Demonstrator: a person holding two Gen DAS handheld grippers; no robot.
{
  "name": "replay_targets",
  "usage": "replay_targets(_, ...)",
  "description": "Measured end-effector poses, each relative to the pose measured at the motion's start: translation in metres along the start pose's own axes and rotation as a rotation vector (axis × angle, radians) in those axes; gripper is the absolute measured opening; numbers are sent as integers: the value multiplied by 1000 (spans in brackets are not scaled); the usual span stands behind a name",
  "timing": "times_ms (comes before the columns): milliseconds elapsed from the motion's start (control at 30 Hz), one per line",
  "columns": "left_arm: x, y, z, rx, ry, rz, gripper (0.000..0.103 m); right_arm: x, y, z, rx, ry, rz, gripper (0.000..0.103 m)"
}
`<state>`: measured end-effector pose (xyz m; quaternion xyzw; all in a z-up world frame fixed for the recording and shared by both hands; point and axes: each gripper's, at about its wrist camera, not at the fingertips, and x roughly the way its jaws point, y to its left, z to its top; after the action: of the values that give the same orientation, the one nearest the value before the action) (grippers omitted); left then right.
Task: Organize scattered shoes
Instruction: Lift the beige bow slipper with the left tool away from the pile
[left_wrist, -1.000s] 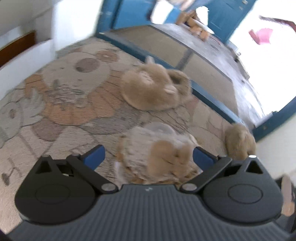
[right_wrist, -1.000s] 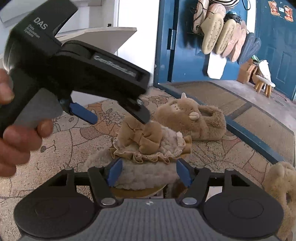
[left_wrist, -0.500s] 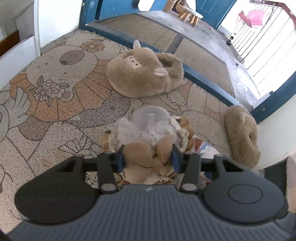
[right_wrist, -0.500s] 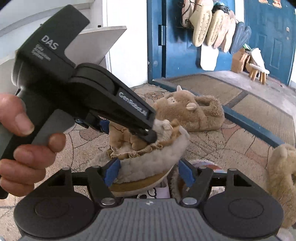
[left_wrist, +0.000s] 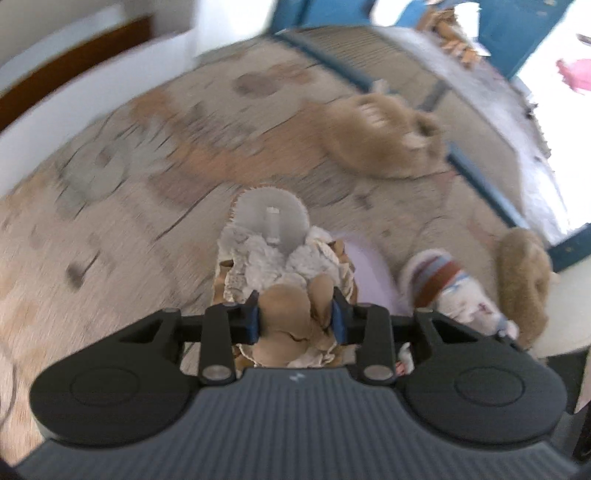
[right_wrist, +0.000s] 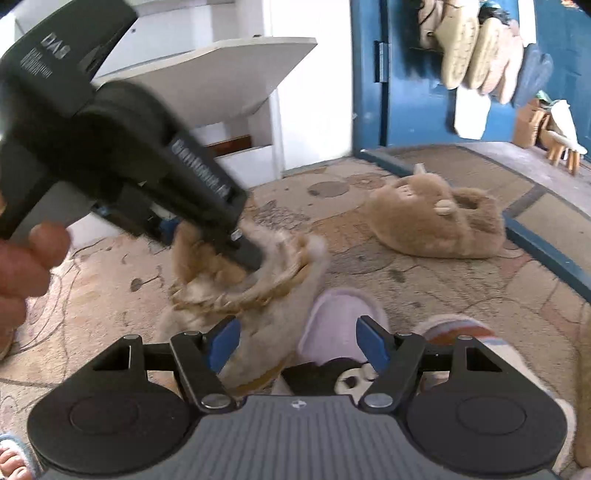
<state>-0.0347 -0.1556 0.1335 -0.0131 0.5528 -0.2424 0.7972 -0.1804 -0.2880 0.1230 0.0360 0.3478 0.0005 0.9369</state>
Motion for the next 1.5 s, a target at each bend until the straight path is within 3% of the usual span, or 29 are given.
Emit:
replay_targets(133,1,11,-11,-29,-2,34,33,7,18,-5,-21,33,40,73)
replay_targets(267,9,15,-12,-36,45,-1,37,10,25,-10,-5,51,47,73)
replay_targets(333,9,17,-10,-22,37,-2,46,11,28,-13,3,59,51,75)
replay_targets(433,6,24,-4,-18,28,-38,73,14,33,-17,15,73,56,76)
replay_targets(500,2,29,4,0,-6,-22,97,15,36,-19,23,82,60,76)
replay_targets(733,22,41,28,26,-25,90,103,20,47,-28,51,113,72,78)
replay_targets(967,53,46,24,25,51,98,102,25,58,-36,79,145,84,78)
replay_targets(1067,64,43,17,53,75,119,95,32,56,-43,106,155,88,78)
replay_targets(1133,67,44,14,60,94,112,76,34,56,-45,127,157,89,78)
replay_targets(1167,68,45,12,63,104,106,51,35,56,-47,137,158,92,78)
replay_targets(1200,68,46,10,64,109,89,35,36,55,-48,150,159,103,78)
replay_targets(1300,61,47,7,80,93,82,24,38,51,-52,186,161,135,69)
replay_targets(1500,48,60,-1,46,91,97,22,34,43,-53,201,142,157,49)
